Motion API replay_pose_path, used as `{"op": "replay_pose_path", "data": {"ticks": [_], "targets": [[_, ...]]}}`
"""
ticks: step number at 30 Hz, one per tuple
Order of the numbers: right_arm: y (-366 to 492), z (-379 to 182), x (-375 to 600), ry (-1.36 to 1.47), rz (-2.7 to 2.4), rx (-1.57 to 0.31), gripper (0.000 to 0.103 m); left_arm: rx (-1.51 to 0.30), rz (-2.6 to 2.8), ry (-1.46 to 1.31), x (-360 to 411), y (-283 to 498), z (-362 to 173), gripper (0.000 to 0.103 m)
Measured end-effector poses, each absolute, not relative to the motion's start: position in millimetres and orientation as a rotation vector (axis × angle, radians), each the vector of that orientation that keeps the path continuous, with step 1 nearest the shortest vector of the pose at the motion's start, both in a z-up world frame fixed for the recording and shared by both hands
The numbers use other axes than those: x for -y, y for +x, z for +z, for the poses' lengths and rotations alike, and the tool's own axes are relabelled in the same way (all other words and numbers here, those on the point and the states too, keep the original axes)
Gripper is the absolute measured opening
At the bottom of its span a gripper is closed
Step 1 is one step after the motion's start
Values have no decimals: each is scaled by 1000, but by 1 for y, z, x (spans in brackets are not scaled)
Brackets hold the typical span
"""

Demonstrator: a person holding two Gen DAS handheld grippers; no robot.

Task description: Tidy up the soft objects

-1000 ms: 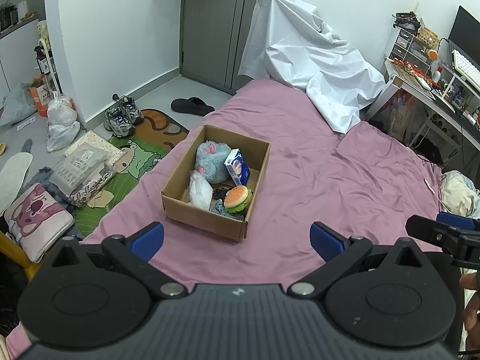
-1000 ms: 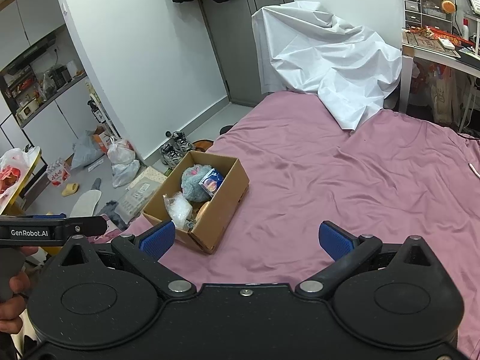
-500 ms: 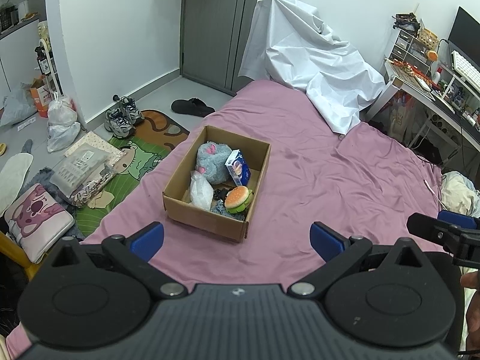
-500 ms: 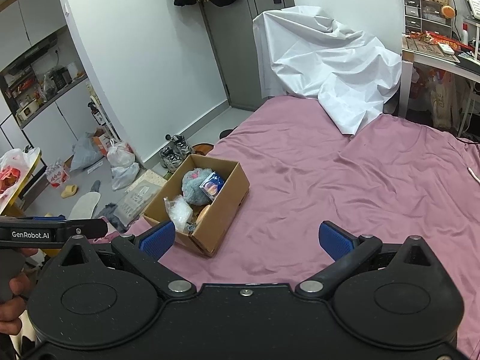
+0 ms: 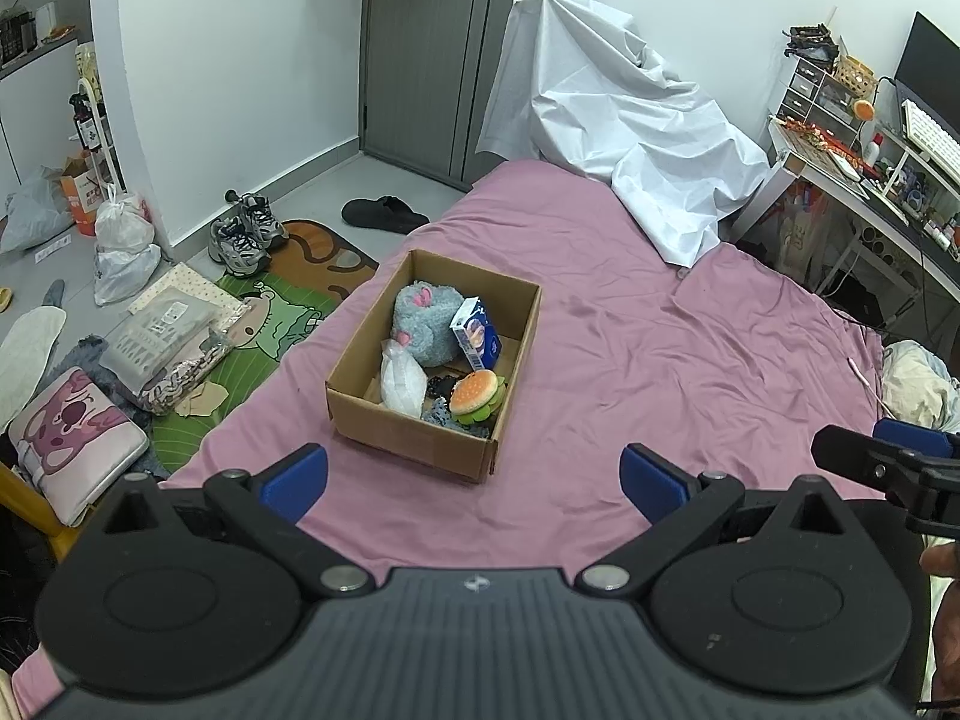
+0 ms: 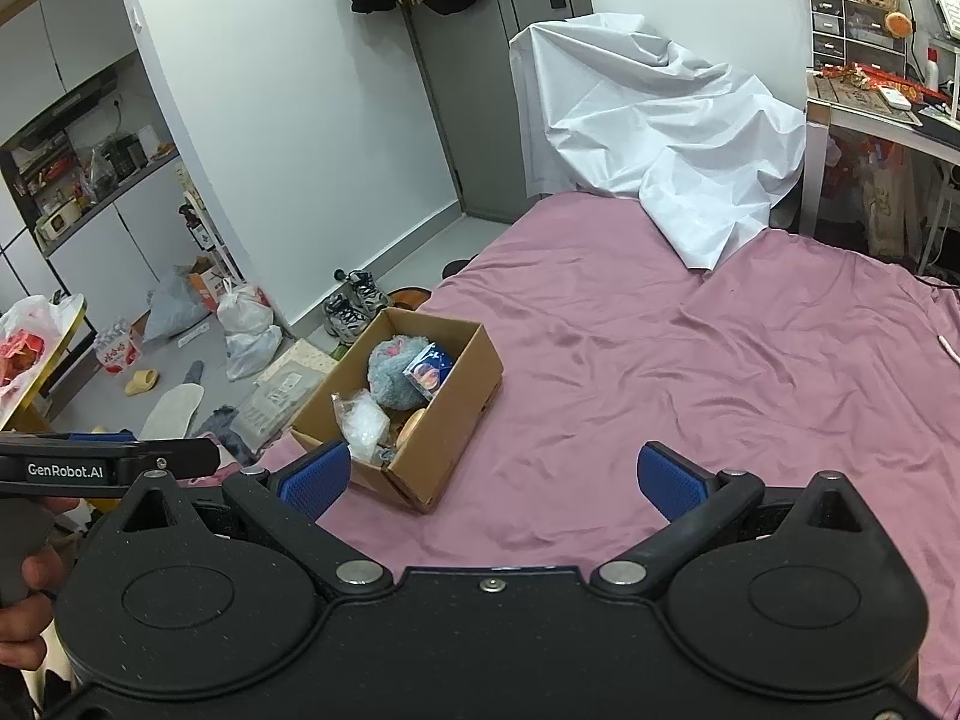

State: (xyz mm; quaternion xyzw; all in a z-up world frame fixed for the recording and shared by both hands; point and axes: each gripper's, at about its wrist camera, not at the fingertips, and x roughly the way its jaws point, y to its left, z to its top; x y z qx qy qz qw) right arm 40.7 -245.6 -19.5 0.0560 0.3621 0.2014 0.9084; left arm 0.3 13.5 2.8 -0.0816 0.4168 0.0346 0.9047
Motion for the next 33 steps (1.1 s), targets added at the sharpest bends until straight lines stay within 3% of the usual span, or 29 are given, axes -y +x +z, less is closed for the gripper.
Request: {"op": "replay_pose_path", "data": {"ticks": [33], "targets": [[46, -37, 239, 125, 380, -788, 103, -840, 99, -123, -13, 0, -7, 103]]}}
